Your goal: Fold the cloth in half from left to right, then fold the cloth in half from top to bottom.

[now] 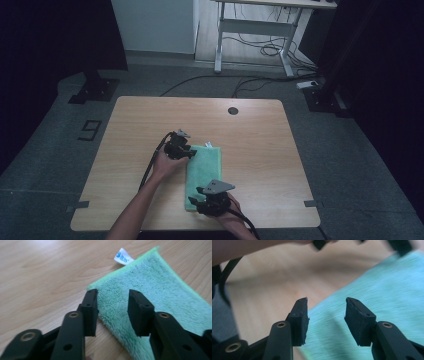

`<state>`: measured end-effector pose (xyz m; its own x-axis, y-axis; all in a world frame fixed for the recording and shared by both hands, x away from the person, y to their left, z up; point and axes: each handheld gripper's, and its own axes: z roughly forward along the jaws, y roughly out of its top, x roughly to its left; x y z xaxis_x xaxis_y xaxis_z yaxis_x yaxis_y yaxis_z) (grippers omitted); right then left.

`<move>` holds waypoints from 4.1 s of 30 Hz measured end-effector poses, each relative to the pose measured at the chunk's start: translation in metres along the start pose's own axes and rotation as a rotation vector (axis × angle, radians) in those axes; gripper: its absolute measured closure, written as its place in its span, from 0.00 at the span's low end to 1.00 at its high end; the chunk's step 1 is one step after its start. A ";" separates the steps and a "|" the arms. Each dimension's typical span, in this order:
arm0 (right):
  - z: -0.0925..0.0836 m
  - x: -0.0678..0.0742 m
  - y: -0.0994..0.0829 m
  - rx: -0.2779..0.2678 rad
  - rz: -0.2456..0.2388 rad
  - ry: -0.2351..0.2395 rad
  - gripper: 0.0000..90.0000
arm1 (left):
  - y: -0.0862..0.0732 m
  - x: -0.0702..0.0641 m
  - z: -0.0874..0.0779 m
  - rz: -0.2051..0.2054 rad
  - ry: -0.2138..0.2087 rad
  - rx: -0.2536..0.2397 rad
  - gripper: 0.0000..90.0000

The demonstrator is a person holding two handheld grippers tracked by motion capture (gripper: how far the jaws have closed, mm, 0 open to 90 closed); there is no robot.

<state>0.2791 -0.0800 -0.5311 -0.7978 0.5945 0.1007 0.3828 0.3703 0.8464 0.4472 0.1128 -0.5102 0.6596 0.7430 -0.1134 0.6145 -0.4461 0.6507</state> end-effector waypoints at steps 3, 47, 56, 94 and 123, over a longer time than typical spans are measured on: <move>-0.008 -0.017 0.008 -0.020 0.015 -0.036 0.57 | -0.002 0.002 -0.012 -0.010 0.005 -0.026 0.63; 0.018 -0.126 0.051 -0.004 0.126 -0.175 0.56 | -0.011 0.014 -0.030 -0.078 0.018 -0.081 0.57; 0.021 -0.136 0.052 -0.003 0.136 -0.190 0.55 | -0.009 0.014 -0.023 -0.082 0.017 -0.073 0.57; 0.053 -0.175 0.031 0.085 0.220 -0.254 0.55 | -0.003 0.016 0.018 -0.106 -0.005 -0.022 0.58; 0.060 -0.171 0.035 0.115 0.156 -0.259 0.80 | -0.009 0.008 0.027 -0.079 -0.006 -0.016 0.87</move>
<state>0.4568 -0.1261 -0.5499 -0.5860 0.8067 0.0757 0.5529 0.3298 0.7652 0.4585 0.1094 -0.5373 0.6118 0.7728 -0.1691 0.6578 -0.3782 0.6514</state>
